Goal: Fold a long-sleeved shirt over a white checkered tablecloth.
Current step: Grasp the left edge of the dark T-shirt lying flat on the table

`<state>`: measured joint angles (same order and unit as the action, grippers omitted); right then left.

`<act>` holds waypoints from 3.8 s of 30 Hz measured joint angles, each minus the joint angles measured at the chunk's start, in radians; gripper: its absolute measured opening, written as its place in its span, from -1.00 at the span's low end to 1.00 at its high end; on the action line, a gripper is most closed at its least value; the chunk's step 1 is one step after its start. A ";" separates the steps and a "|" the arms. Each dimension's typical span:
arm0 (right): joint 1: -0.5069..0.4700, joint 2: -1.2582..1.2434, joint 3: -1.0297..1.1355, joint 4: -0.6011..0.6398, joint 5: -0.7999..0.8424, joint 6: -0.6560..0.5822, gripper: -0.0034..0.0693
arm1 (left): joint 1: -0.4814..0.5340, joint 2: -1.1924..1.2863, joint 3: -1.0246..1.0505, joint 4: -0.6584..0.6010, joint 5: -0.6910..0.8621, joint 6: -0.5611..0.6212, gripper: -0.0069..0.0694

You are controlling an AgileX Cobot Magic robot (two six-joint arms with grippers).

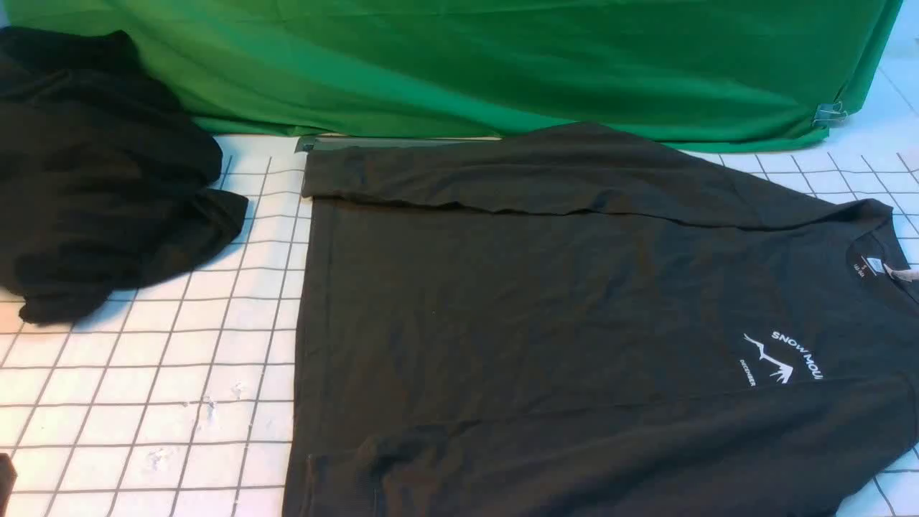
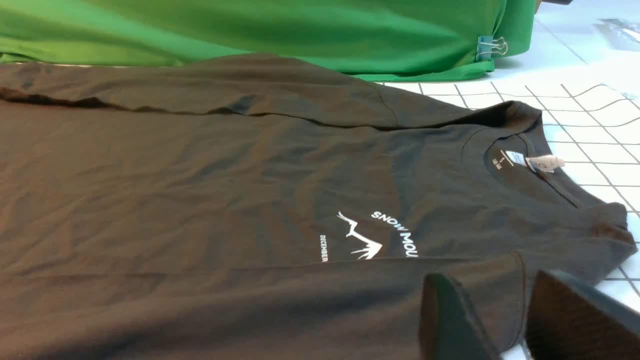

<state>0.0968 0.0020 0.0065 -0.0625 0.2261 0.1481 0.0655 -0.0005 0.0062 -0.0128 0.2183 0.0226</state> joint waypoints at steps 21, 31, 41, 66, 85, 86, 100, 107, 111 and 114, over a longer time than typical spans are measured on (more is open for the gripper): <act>0.000 0.000 0.000 0.000 0.000 0.000 -0.25 | 0.000 0.000 0.000 0.004 0.000 0.000 -0.76; 0.000 0.000 0.000 0.001 0.000 0.000 -0.25 | 0.000 0.000 0.000 0.004 0.000 0.000 -0.76; 0.000 0.000 0.000 0.002 0.000 0.000 -0.25 | 0.000 0.000 0.000 0.004 0.000 0.000 -0.76; 0.000 0.000 0.000 0.202 -0.102 0.499 -0.25 | 0.000 0.000 0.000 -0.898 -0.075 -0.331 -0.76; 0.000 0.032 -0.226 0.203 -0.133 0.256 -0.86 | 0.000 0.109 -0.407 -0.589 0.004 -0.223 -0.76; 0.000 0.051 -0.267 0.202 -0.107 0.216 -0.87 | 0.000 0.165 -0.479 -0.527 0.071 -0.222 -0.76; 0.001 0.593 -0.654 0.147 0.668 -0.165 -0.83 | -0.001 1.117 -0.857 -0.530 0.933 0.220 -0.76; 0.001 0.748 -0.656 0.145 0.702 -0.190 -0.74 | -0.222 1.386 -0.862 -0.517 0.825 0.208 -0.71; 0.001 0.761 -0.657 0.145 0.702 -0.191 -0.71 | -0.346 1.478 -0.888 -0.362 0.735 0.072 -0.57; 0.001 0.761 -0.657 0.145 0.696 -0.192 -0.69 | -0.403 1.536 -0.922 -0.262 0.668 -0.012 -0.39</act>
<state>0.0975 0.7631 -0.6507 0.0826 0.9224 -0.0434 -0.3380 1.5353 -0.9156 -0.2744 0.8862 0.0103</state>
